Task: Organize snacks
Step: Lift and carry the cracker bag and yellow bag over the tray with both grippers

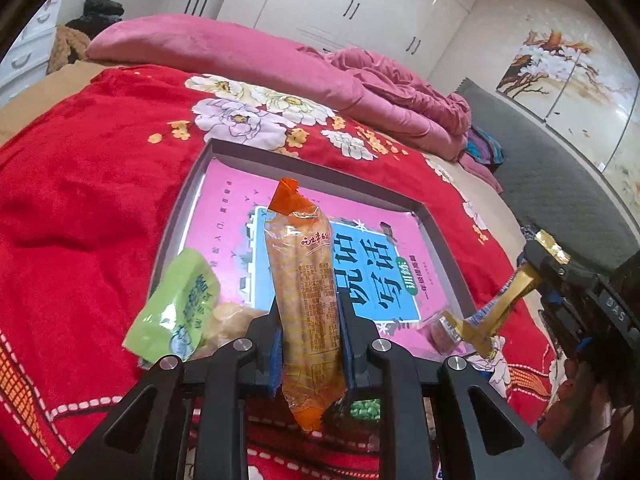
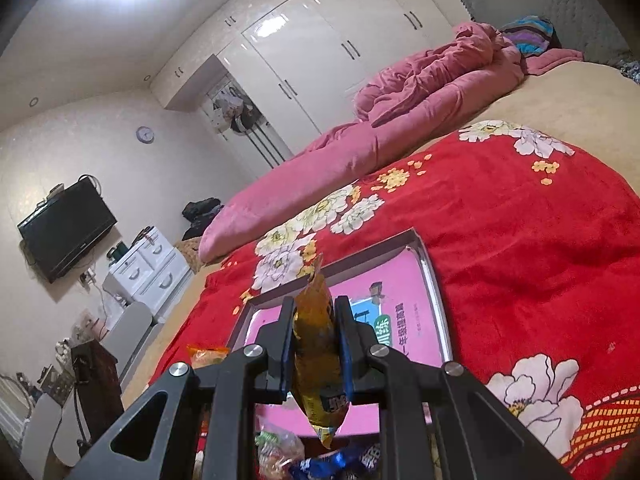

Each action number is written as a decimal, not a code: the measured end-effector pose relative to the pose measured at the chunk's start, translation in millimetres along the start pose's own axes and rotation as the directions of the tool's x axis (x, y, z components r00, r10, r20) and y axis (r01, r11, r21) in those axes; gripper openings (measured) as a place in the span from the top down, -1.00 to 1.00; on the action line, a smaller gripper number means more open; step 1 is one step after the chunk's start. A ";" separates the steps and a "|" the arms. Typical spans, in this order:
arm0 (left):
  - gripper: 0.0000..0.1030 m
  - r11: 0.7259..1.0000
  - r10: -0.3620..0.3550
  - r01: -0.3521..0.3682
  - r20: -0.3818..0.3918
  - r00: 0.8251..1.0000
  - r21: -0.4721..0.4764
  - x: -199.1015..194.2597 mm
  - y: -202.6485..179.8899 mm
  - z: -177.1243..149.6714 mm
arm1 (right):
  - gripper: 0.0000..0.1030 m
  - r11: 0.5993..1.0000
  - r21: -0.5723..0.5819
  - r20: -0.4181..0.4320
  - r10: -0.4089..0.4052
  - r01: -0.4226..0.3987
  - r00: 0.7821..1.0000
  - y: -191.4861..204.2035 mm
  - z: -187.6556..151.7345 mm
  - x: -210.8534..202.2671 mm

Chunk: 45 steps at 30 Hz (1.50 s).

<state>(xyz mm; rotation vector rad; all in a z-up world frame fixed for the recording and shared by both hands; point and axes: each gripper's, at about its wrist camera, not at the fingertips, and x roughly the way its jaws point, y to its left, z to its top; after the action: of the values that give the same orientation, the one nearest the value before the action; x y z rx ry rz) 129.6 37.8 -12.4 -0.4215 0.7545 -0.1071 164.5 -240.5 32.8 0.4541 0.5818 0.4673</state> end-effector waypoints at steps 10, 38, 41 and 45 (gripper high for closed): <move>0.54 1.000 -0.020 0.021 -0.017 1.000 0.012 16.0 -5.0 4.0 | 0.63 0.997 0.054 -0.022 -0.057 0.058 0.998 -15.0 -6.0 20.9; 0.50 1.000 -0.005 0.006 -0.022 1.000 0.030 37.3 -5.0 11.9 | 0.62 0.997 0.034 -0.149 -0.064 0.070 0.987 -19.6 -24.2 47.0; 0.50 1.000 0.000 0.000 -0.020 1.000 0.024 40.4 -2.6 15.0 | 0.61 0.995 0.048 -0.156 -0.076 0.084 0.985 -25.8 -24.8 46.4; 0.50 1.000 0.022 -0.022 -0.021 1.000 0.012 44.2 2.2 16.7 | 0.60 0.994 0.042 -0.162 -0.089 0.097 0.983 -27.5 -25.3 45.8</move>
<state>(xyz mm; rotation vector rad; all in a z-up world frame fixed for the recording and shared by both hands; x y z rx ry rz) 173.1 34.6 -30.8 -0.4016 0.7787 -0.0957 190.8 -231.2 -19.3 0.4370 0.7679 0.4025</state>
